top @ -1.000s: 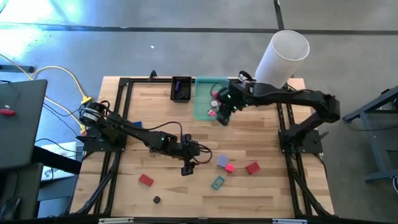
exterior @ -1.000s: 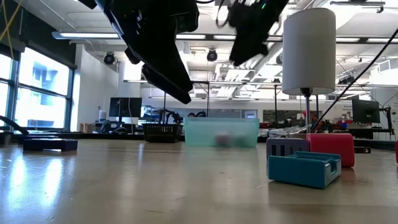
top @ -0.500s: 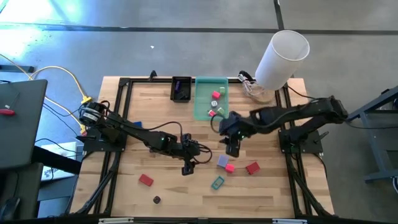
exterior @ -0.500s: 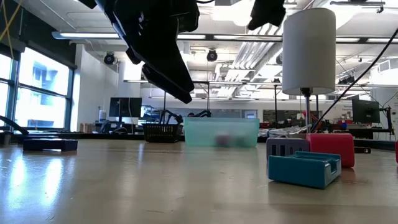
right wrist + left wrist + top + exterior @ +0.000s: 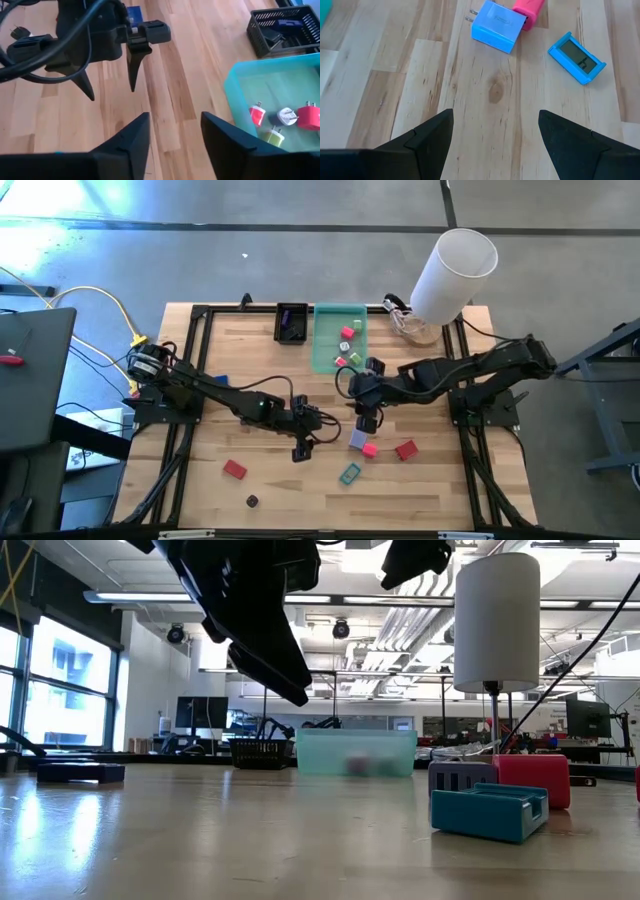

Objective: Pick & Place Office items
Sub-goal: Put the red charger adapter into the green bin

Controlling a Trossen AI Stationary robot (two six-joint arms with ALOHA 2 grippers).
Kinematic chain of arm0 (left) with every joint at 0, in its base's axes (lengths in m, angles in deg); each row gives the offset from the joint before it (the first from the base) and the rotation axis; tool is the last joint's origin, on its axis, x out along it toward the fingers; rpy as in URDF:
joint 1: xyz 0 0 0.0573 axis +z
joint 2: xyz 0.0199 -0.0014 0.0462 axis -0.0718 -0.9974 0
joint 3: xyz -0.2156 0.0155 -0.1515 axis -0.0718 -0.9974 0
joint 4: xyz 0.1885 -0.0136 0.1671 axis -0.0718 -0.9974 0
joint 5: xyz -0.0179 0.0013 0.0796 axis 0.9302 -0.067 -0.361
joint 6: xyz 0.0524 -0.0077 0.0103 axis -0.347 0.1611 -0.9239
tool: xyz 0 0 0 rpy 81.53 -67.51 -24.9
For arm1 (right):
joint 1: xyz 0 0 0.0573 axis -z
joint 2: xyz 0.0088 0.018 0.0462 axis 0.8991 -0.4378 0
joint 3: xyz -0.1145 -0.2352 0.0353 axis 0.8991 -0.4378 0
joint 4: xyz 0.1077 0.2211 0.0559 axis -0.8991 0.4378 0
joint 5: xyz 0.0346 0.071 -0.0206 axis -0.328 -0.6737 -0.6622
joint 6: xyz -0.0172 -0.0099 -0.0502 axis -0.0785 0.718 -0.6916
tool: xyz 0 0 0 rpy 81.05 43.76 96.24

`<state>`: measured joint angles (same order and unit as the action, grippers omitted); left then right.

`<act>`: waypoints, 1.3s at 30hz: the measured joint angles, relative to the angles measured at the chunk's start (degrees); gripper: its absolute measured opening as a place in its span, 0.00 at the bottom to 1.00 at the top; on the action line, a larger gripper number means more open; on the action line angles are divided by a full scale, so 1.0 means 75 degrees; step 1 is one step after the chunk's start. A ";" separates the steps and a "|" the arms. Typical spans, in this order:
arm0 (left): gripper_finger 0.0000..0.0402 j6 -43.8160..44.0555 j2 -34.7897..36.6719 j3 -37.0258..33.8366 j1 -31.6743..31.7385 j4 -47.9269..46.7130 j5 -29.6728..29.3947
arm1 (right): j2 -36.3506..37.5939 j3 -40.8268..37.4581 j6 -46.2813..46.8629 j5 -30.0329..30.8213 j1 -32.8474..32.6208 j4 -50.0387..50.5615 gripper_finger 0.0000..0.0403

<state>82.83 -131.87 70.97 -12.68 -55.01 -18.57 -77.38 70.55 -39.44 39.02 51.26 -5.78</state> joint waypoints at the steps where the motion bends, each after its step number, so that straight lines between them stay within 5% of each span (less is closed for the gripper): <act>1: 0.70 0.0000 0.0000 0.0000 0.0000 0.0000 0.0000 | 0.0000 0.0000 0.0006 -0.0044 0.0000 0.0000 0.47; 9: 0.70 0.0000 -0.0002 -0.0003 0.0000 -0.0003 0.0000 | 0.0000 -0.0099 -0.0132 -0.2536 -0.0097 0.0081 0.70; 13: 0.70 0.0000 -0.0003 -0.0003 0.0000 -0.0083 0.0000 | 0.0000 -0.0435 0.0025 -0.3111 -0.0497 0.0752 0.74; 26: 0.70 0.0044 -0.0003 -0.0009 0.0000 -0.0188 0.0000 | 0.0000 -0.3137 0.3528 -0.2167 -0.2360 0.1281 0.69; 33: 0.70 0.0058 -0.0006 -0.0009 0.0000 -0.0178 0.0000 | 0.0000 -0.3273 0.3516 -0.1845 -0.2659 0.0819 0.67; 39: 0.70 0.0058 -0.0006 -0.0009 0.0000 -0.0181 0.0000 | 0.0000 -0.3273 0.2240 -0.1345 -0.2932 0.0785 0.67</act>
<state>83.26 -131.91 70.91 -12.68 -56.37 -18.57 -77.38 46.01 -22.64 28.93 29.27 0.11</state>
